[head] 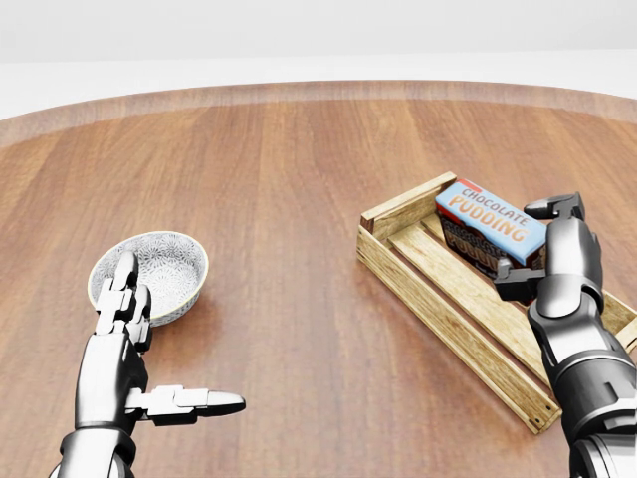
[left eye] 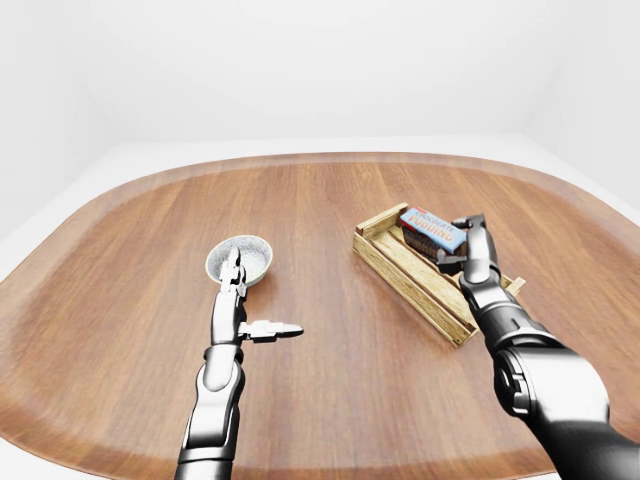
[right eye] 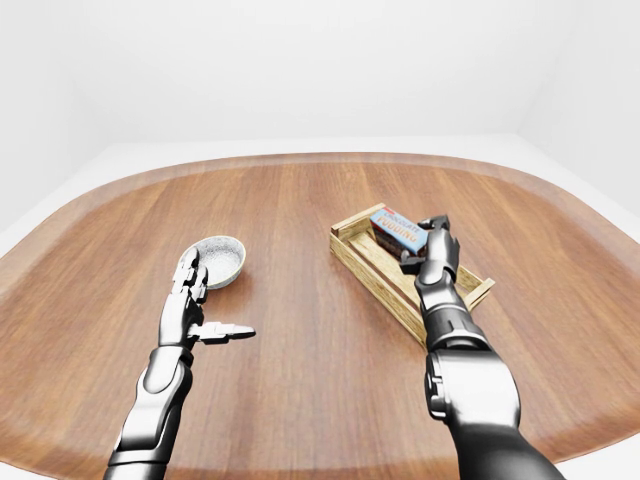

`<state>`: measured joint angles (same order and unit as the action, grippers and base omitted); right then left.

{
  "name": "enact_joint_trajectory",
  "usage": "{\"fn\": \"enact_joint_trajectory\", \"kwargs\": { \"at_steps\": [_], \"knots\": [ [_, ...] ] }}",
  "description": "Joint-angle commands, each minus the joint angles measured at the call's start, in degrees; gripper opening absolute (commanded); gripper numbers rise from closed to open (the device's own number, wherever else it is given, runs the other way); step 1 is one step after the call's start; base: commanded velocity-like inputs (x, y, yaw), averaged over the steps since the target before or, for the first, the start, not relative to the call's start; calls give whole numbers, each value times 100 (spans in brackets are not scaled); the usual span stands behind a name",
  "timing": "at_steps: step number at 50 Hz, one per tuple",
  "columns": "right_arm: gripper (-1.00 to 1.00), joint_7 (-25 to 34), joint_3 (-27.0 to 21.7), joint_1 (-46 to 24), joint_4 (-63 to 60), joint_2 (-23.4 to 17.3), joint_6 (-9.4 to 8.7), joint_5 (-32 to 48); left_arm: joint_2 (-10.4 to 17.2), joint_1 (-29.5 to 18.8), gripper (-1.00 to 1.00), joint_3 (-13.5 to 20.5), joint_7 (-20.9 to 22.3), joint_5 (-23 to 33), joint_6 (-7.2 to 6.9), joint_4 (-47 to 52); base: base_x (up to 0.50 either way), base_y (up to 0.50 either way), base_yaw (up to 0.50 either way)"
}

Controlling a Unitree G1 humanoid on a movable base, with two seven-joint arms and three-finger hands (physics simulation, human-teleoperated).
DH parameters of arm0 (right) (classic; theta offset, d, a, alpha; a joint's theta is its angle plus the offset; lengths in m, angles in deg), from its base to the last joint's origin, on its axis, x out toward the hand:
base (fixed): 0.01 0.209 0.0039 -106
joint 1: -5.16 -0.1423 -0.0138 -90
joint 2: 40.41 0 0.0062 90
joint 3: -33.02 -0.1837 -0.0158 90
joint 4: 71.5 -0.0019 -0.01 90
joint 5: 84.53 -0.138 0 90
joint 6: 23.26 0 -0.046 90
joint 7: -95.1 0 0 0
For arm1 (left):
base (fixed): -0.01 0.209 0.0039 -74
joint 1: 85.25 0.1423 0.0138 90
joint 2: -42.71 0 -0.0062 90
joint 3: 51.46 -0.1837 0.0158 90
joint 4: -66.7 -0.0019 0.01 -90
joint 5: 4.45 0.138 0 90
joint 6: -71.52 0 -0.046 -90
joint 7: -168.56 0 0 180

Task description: Pick up the chocolate pudding and put it in the tray.

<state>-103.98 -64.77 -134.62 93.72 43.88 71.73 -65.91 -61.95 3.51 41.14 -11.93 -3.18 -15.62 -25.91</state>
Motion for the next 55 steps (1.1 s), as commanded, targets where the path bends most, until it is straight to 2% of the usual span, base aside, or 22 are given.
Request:
{"fn": "enact_joint_trajectory", "kwargs": {
  "at_steps": [1, 32, 55],
  "knots": [
    [-100, -160, -44, 101, 3, 22, 1, 67, -3, 10, 100, -5, 60, -64, -139, 55, 0, 0, 0],
    [-100, -351, -81, 443, 115, 72, 1, 231, 3, 2, 100, -4, 78, -53, -66, -15, 0, 0, 0],
    [-100, -405, -95, 604, 150, 87, 1, 275, 2, -7, 100, 0, 64, -62, -96, -6, 0, 0, 0]
  ]
}}
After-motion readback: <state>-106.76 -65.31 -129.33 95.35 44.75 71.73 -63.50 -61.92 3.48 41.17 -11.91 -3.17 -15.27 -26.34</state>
